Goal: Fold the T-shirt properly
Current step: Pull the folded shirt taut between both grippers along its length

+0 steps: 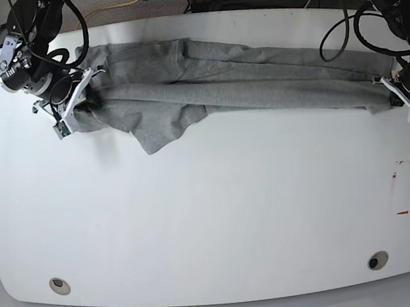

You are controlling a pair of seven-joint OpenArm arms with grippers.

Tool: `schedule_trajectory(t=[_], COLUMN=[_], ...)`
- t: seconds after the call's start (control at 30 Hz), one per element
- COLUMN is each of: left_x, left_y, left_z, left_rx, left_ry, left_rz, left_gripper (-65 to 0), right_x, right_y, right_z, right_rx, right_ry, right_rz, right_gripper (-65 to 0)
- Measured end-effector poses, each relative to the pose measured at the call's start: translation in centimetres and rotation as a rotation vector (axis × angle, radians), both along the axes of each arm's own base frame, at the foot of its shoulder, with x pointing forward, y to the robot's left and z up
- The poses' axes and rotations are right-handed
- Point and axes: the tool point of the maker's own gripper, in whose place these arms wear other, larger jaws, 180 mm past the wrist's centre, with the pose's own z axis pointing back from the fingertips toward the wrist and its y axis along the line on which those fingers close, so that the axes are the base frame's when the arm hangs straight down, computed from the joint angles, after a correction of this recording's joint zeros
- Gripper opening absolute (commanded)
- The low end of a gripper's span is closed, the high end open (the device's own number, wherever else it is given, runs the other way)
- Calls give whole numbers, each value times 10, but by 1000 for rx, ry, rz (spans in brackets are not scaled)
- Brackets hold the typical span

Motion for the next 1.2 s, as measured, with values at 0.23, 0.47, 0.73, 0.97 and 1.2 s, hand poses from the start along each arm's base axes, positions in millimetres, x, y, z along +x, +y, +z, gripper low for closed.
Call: schedule_trajectory(t=[0.23, 0.47, 0.73, 0.97, 1.2], left_x=[-10, -4, 26, 22, 1], left_y=[-11, -11, -35, -46, -53], left_z=[-14, -2, 70, 57, -3], left_rx=[2, 27, 15, -30, -23], left_ry=[53, 24, -201, -158, 34], left_rz=[-39, -44, -127, -129, -124], left_gripper=[-321, -283, -283, -283, -285], right_x=[-16, -13, -18, 15, 61], right_y=[-1, -10, -45, -28, -9], right_z=[-16, 2, 9, 33, 8], right_rx=[9, -8, -40, 64, 67], right_ry=[62, 3, -14, -135, -71], right_rz=[-21, -42, -171, -161, -101], right_gripper=[-292, -262, -263, -263, -263])
